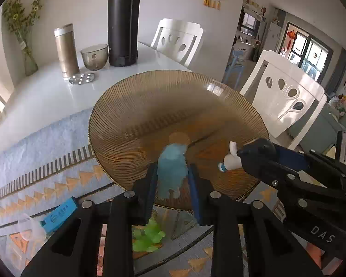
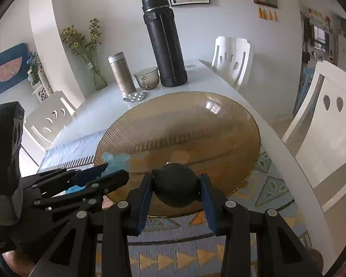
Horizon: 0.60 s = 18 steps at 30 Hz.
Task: Organize rigid objects
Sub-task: 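Carry both toys over the amber bowl and open both tools to drop them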
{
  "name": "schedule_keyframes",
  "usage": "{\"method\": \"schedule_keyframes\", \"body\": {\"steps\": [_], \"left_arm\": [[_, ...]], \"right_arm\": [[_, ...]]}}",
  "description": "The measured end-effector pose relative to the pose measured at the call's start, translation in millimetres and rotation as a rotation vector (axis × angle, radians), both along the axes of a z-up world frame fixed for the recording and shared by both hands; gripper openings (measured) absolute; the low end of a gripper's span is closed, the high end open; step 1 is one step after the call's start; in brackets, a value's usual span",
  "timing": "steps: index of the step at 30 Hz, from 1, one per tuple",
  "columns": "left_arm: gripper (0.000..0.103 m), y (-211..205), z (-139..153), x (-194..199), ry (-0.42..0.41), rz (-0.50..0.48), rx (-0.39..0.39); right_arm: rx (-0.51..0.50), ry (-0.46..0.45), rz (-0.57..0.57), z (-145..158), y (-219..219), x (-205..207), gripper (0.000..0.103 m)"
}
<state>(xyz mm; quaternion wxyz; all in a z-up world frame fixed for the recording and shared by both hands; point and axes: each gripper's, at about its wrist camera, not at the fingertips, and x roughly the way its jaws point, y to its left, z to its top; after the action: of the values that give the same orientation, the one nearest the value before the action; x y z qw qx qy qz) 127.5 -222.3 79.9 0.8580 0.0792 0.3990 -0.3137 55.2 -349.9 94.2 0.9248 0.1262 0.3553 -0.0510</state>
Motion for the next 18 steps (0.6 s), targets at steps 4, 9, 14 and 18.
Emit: {"method": "schedule_keyframes", "body": {"steps": [4, 9, 14, 18], "left_arm": [[0.034, 23, 16, -9, -0.009, 0.008, -0.053], [0.037, 73, 58, -41, -0.099, 0.057, -0.15], [0.069, 131, 100, -93, -0.215, 0.141, -0.198], [0.084, 177, 128, -136, -0.339, 0.223, -0.213]], "right_arm": [[0.022, -0.013, -0.012, 7, -5, -15, 0.043], [0.04, -0.09, -0.026, 32, -1, -47, 0.054], [0.056, -0.153, 0.044, 52, 22, -83, 0.064], [0.066, -0.185, 0.123, 62, 47, -97, 0.065]]}}
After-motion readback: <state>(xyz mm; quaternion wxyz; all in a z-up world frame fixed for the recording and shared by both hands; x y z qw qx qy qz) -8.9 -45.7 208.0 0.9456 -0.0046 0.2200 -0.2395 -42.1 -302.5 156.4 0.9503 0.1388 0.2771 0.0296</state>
